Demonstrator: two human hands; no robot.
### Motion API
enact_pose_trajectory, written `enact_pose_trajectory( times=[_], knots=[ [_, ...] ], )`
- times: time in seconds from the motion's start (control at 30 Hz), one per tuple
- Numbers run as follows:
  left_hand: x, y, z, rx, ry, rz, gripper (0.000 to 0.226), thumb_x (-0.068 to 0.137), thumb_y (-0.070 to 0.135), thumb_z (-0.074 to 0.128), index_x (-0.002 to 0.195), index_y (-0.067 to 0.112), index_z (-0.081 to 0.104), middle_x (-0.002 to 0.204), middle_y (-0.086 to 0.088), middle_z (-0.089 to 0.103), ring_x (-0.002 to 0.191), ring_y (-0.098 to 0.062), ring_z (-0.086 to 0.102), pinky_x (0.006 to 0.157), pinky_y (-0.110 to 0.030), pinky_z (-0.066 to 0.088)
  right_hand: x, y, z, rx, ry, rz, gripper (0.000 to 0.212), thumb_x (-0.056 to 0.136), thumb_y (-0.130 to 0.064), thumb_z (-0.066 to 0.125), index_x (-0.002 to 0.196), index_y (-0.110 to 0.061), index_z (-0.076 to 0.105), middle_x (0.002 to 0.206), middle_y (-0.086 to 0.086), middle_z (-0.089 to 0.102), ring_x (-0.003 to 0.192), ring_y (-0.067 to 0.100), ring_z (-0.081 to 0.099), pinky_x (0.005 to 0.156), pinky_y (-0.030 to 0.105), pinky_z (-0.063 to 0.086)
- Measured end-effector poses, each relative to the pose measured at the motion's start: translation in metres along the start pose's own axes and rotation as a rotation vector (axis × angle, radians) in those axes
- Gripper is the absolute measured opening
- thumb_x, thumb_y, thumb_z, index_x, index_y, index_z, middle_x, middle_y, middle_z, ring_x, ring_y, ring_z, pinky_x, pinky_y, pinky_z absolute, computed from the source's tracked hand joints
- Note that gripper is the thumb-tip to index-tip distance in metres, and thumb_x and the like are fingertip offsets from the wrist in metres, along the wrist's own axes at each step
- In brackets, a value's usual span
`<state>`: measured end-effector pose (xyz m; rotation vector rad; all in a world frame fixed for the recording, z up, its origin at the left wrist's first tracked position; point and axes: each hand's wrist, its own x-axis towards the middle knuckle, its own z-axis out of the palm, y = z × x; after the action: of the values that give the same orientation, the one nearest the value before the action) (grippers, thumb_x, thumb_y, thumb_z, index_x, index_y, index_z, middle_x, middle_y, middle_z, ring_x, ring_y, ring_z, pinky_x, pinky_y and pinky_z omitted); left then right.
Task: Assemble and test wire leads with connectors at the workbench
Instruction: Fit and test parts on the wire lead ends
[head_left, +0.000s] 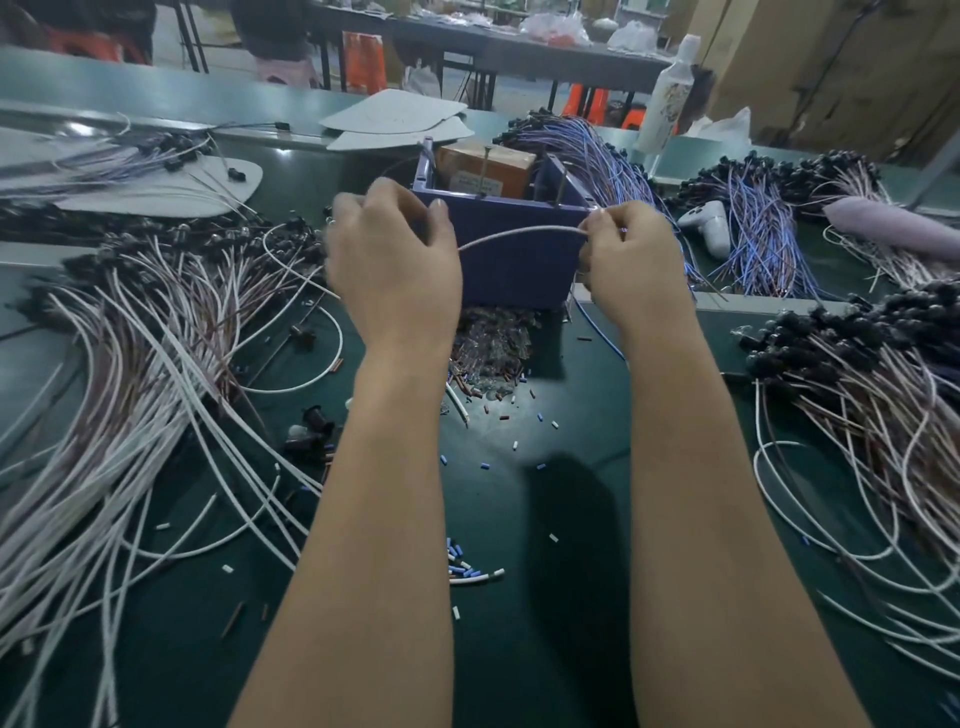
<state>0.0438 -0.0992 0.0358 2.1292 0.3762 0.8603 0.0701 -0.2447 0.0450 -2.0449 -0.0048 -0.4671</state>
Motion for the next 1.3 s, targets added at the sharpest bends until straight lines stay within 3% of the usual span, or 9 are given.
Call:
enact_pose_trajectory(
  times=[0.17, 0.27, 0.37, 0.43, 0.57, 0.7, 0.9, 1.1, 1.3],
  knots=[
    [-0.003, 0.015, 0.005, -0.53, -0.433, -0.35, 0.04, 0.104, 0.036, 0.028, 0.078, 0.016, 0.051, 0.089, -0.006, 0.069, 0.072, -0.012, 0.061, 0.073, -0.029, 0.048, -0.007, -0.008, 0.0, 0.102, -0.247, 0.023, 0.025, 0.1, -0.017, 0.043, 0.078, -0.018, 0.054, 0.06, -0.004, 0.051, 0.05, 0.008, 0.049, 0.052, 0.024, 0.044],
    [0.0, 0.016, 0.001, -0.898, -0.299, -0.488, 0.033, 0.105, 0.028, 0.026, 0.087, 0.015, 0.052, 0.087, -0.001, 0.067, 0.082, -0.012, 0.064, 0.081, -0.03, 0.051, -0.015, -0.01, 0.003, 0.009, -0.561, 0.047, 0.024, 0.1, -0.016, 0.044, 0.08, -0.016, 0.056, 0.048, -0.006, 0.058, 0.048, 0.009, 0.062, 0.059, 0.028, 0.054],
    [0.006, 0.007, -0.007, -1.147, -0.152, -0.54, 0.032, 0.104, 0.02, 0.031, 0.083, 0.013, 0.053, 0.062, 0.004, 0.053, 0.048, -0.004, 0.047, 0.047, -0.018, 0.041, -0.018, -0.012, 0.01, -0.06, -0.65, 0.073, 0.025, 0.1, -0.015, 0.041, 0.079, -0.013, 0.055, 0.063, -0.001, 0.07, 0.066, 0.015, 0.071, 0.069, 0.03, 0.057],
    [0.007, 0.002, -0.008, -1.086, -0.171, -0.553, 0.032, 0.103, 0.018, 0.033, 0.077, 0.012, 0.052, 0.048, 0.008, 0.04, 0.037, -0.003, 0.03, 0.037, -0.016, 0.025, -0.014, -0.01, 0.014, -0.015, -0.47, 0.098, 0.025, 0.101, -0.014, 0.039, 0.08, -0.014, 0.052, 0.07, 0.001, 0.07, 0.072, 0.017, 0.07, 0.073, 0.033, 0.056],
    [0.003, 0.006, -0.005, -0.724, -0.559, -0.427, 0.033, 0.1, 0.017, 0.036, 0.072, 0.012, 0.052, 0.036, 0.012, 0.033, 0.03, -0.004, 0.023, 0.034, -0.013, 0.018, -0.003, -0.002, 0.012, 0.55, -0.032, 0.304, 0.028, 0.103, -0.012, 0.031, 0.078, -0.013, 0.044, 0.058, -0.001, 0.041, 0.037, 0.006, 0.036, 0.034, 0.016, 0.031],
    [-0.009, 0.016, 0.005, -0.467, -0.833, -0.218, 0.037, 0.102, 0.023, 0.036, 0.074, 0.013, 0.057, 0.05, 0.004, 0.042, 0.037, -0.008, 0.027, 0.038, -0.016, 0.022, -0.002, 0.004, 0.016, 0.844, -0.064, 0.42, 0.028, 0.103, -0.022, 0.038, 0.083, -0.007, 0.052, 0.052, -0.004, 0.03, 0.033, 0.003, 0.024, 0.034, 0.016, 0.02],
    [-0.013, 0.012, 0.009, -0.246, -1.001, -0.085, 0.035, 0.102, 0.022, 0.037, 0.078, 0.011, 0.06, 0.06, 0.001, 0.048, 0.041, -0.009, 0.035, 0.04, -0.017, 0.029, -0.003, 0.009, 0.021, 0.762, -0.137, 0.316, 0.024, 0.099, -0.013, 0.047, 0.08, -0.006, 0.06, 0.04, -0.008, 0.029, 0.031, 0.003, 0.023, 0.032, 0.016, 0.021],
    [-0.007, 0.01, 0.013, -0.205, -0.703, -0.068, 0.032, 0.1, 0.023, 0.038, 0.108, 0.006, 0.063, 0.105, -0.012, 0.067, 0.099, -0.026, 0.062, 0.091, -0.039, 0.051, -0.005, 0.011, 0.021, 0.319, -0.224, 0.147, 0.021, 0.094, -0.017, 0.056, 0.075, -0.017, 0.065, 0.035, -0.017, 0.042, 0.034, -0.002, 0.036, 0.042, 0.014, 0.027],
    [-0.005, 0.004, 0.017, -0.44, -0.47, -0.094, 0.013, 0.095, 0.017, 0.054, 0.093, 0.012, 0.066, 0.078, 0.002, 0.063, 0.073, -0.008, 0.059, 0.069, -0.021, 0.048, -0.008, 0.008, 0.023, 0.218, -0.439, 0.135, 0.021, 0.09, -0.022, 0.062, 0.07, -0.017, 0.065, 0.056, 0.0, 0.046, 0.038, 0.005, 0.031, 0.04, 0.02, 0.026]
  ],
)
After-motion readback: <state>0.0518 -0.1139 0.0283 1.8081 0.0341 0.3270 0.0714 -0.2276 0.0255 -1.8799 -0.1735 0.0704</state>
